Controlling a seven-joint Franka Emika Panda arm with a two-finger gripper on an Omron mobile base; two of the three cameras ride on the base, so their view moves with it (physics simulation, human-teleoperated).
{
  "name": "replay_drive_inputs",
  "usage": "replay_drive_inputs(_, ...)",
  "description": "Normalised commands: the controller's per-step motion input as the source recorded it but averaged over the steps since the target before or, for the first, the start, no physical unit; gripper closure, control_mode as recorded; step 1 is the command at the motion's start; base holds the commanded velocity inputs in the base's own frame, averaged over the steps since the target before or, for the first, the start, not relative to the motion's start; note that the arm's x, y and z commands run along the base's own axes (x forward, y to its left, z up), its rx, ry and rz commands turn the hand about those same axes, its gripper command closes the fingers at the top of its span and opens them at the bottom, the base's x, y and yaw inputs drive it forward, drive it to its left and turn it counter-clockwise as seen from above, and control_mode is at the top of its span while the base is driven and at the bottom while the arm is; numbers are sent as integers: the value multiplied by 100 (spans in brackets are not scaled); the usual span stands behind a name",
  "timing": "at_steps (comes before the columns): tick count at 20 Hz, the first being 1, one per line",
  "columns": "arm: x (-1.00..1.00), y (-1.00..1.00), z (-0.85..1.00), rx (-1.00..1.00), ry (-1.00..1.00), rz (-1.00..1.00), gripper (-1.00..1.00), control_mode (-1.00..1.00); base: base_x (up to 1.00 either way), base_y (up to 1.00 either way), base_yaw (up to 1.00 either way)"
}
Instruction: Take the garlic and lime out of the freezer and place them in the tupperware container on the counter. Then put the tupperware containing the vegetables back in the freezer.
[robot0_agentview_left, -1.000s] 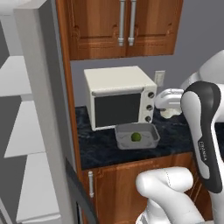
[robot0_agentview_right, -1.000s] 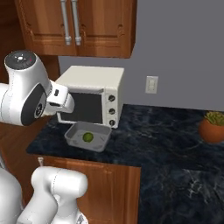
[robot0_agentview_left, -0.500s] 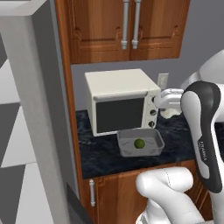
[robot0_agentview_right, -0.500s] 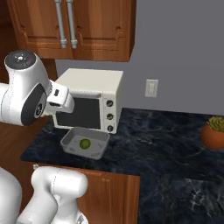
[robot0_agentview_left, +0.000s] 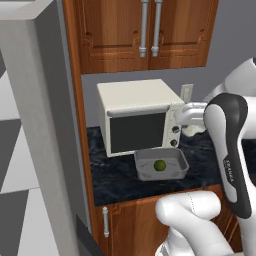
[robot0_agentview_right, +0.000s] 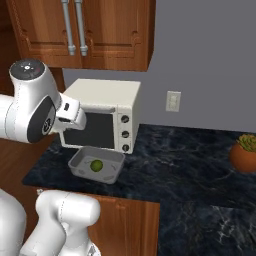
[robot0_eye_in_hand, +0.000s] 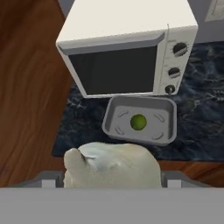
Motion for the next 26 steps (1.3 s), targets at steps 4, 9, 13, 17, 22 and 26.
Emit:
replay_drive_inputs(4, 15, 0, -24, 0, 2, 0, 100, -100, 0, 0, 0)
replay_drive_inputs(9, 28, 0, -34, 0, 7, 0, 100, -100, 0, 0, 0)
replay_drive_inputs(13, 35, -19, -49, 0, 7, 0, 100, -100, 0, 0, 0)
replay_drive_inputs(17, 37, -15, -54, 0, 3, 0, 100, -100, 0, 0, 0)
replay_drive_inputs(22, 35, -4, -60, 0, 0, 0, 100, -100, 0, 0, 0)
replay_drive_inputs(26, 31, -5, -55, 0, 0, 0, 100, -100, 0, 0, 0)
